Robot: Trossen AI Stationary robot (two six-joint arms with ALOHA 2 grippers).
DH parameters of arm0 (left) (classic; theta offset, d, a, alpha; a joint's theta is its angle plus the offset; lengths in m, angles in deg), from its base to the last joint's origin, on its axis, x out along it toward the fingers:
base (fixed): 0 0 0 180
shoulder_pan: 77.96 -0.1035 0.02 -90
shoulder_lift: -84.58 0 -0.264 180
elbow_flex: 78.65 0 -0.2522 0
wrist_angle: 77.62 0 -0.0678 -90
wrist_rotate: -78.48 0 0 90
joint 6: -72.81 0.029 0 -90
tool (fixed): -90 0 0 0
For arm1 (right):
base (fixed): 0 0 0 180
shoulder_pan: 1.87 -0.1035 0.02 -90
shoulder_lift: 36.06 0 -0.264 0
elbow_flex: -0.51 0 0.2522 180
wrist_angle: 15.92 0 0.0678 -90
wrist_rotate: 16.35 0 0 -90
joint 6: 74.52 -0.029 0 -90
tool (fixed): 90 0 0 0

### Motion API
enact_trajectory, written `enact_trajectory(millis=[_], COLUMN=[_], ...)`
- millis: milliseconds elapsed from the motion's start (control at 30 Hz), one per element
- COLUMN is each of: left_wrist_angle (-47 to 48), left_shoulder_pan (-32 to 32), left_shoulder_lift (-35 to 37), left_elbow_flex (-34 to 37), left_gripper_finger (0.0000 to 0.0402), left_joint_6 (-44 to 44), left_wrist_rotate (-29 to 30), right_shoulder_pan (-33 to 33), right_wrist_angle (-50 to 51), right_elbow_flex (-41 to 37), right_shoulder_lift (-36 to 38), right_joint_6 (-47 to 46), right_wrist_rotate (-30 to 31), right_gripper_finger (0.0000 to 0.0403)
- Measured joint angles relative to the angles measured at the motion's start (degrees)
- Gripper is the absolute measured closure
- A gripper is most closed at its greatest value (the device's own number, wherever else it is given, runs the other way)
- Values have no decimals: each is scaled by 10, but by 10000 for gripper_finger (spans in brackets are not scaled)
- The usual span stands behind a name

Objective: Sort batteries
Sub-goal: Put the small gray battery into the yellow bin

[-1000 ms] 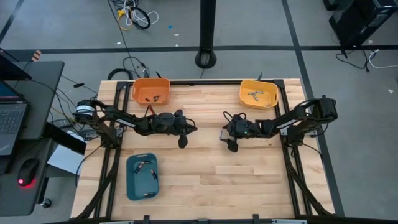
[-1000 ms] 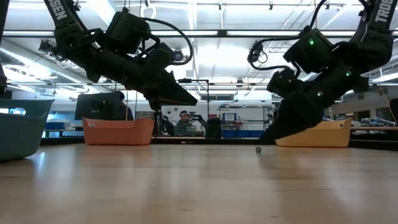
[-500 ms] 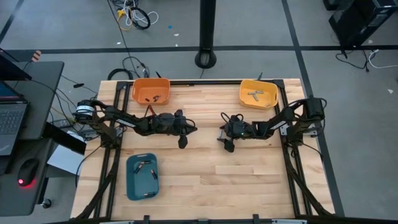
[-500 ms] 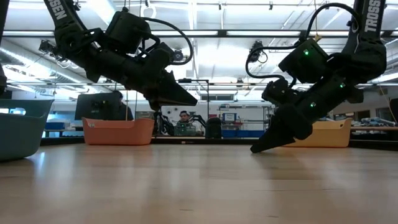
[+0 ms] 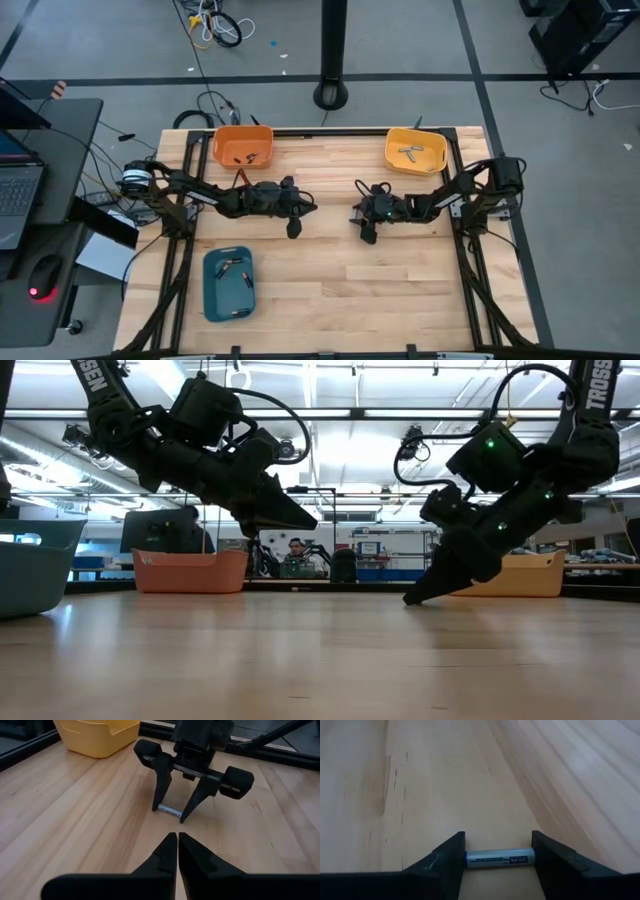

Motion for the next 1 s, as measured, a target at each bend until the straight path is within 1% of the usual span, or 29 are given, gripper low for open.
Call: enact_trajectory(millis=[233, 400, 467, 567, 800, 900, 1000], left_wrist_angle=[0, -1, -1, -1, -1, -1, -1], left_shoulder_pan=[0, 0, 0, 0, 0, 0, 0], left_shoulder_lift=[0, 0, 0, 0, 0, 0, 0], left_elbow_flex=[0, 0, 0, 0, 0, 0, 0], left_gripper_finger=[378, 378, 378, 378, 378, 378, 378], left_joint_6=[0, 1, 1, 2, 2, 4, 9], left_wrist_rotate=[3, 5, 6, 7, 9, 9, 21], right_shoulder_pan=[0, 7, 16, 35, 79, 102, 133], right_wrist_angle=[45, 71, 103, 219, 553, 652, 705], right_elbow_flex=[-4, -3, 5, 39, 171, 226, 265], right_shoulder_lift=[63, 137, 176, 237, 351, 383, 404], right_joint_6=[6, 8, 8, 4, -36, -43, -48], right_wrist_rotate=[-16, -16, -15, 0, 92, 116, 134], right_gripper_finger=[195, 195, 195, 195, 195, 195, 195])
